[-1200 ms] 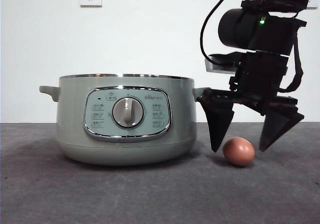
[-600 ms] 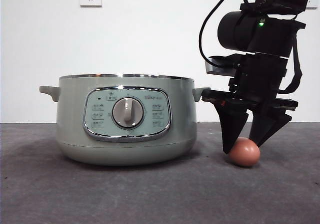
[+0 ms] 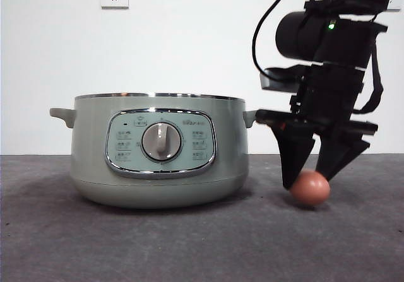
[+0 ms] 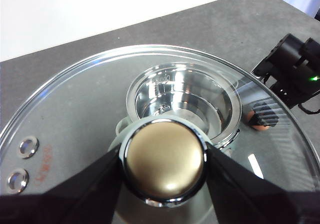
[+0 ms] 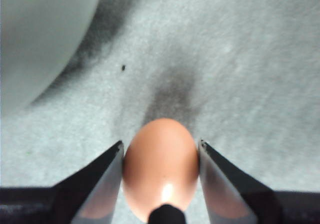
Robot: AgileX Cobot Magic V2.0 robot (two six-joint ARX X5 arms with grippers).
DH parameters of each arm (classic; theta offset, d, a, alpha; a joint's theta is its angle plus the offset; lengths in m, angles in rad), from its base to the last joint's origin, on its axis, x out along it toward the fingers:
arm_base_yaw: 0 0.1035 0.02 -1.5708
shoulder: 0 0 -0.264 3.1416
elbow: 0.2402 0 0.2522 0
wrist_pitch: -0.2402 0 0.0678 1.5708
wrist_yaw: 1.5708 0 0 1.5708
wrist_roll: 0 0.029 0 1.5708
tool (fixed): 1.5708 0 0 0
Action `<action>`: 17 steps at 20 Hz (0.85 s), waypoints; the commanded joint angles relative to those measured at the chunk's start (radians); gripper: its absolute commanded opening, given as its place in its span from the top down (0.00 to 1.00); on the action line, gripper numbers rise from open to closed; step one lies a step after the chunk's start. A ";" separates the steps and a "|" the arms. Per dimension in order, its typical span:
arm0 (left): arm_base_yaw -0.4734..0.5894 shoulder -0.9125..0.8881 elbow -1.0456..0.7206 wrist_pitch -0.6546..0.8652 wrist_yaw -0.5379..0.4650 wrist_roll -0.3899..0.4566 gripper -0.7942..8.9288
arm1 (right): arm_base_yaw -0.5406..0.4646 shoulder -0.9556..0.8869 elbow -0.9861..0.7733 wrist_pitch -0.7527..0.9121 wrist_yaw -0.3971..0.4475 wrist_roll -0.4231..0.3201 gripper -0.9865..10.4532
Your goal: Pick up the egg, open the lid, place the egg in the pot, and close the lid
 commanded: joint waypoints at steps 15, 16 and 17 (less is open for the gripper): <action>0.001 -0.013 0.006 0.045 0.005 -0.002 0.93 | 0.088 -0.233 0.365 -0.045 -0.002 0.002 0.93; 0.001 -0.013 0.006 0.046 0.005 -0.002 0.93 | 0.110 -0.207 0.400 -0.038 -0.002 0.000 0.93; 0.001 -0.013 0.006 0.045 0.005 -0.002 0.93 | 0.128 -0.176 0.431 -0.037 -0.002 -0.001 0.93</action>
